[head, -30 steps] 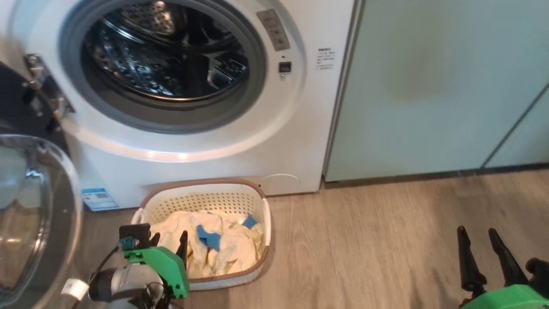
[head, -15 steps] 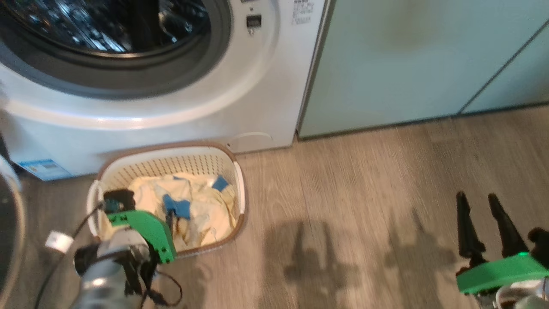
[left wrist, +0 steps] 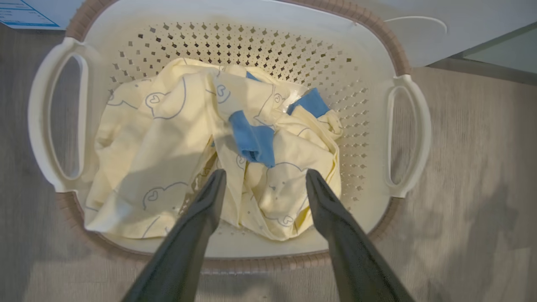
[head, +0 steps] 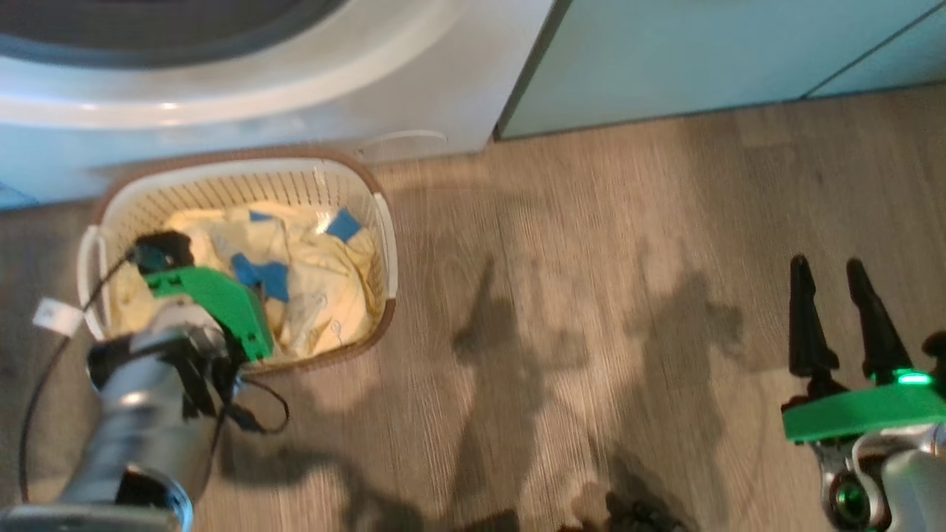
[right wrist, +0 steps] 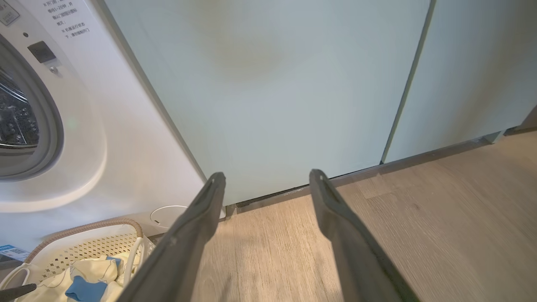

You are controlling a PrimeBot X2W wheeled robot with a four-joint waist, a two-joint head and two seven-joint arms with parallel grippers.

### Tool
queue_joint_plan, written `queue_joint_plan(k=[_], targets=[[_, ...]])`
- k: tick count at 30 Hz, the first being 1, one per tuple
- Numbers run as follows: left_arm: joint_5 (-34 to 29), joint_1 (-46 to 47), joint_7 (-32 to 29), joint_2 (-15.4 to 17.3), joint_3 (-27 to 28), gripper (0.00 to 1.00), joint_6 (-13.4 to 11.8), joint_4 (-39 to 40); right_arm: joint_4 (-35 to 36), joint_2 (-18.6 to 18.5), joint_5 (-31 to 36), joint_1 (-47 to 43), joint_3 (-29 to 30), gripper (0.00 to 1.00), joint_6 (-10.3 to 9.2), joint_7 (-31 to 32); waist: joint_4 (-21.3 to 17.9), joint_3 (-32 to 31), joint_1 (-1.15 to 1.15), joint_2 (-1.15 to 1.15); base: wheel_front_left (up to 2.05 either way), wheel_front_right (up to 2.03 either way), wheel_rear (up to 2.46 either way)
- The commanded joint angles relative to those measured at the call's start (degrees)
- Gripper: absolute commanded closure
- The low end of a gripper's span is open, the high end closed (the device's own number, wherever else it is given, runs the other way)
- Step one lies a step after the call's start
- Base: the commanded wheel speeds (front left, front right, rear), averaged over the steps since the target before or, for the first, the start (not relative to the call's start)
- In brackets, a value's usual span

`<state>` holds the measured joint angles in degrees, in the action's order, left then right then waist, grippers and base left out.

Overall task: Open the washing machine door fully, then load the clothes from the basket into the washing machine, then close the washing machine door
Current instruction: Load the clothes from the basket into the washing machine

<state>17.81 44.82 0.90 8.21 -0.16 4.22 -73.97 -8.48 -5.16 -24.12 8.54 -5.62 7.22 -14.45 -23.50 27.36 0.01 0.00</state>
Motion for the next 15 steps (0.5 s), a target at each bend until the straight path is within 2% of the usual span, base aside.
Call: queue_joint_plan(k=[1,15], targets=[[-0.01,2.12,-0.23,2.73,0.88,0.0,-0.57,0.54,1.87,-0.46,0.39,1.42,-0.95,0.0,0.26,-0.55,-0.3,4.65,-0.01,0.0,0.0,0.0,0.0],[0.57,10.28,-2.35,5.99,0.61,0.0,-4.33,0.15,2.74,1.0,0.35,6.98,-3.04,0.0,0.26,-0.55,-1.3,16.5,-0.01,0.0,0.0,0.0,0.0]])
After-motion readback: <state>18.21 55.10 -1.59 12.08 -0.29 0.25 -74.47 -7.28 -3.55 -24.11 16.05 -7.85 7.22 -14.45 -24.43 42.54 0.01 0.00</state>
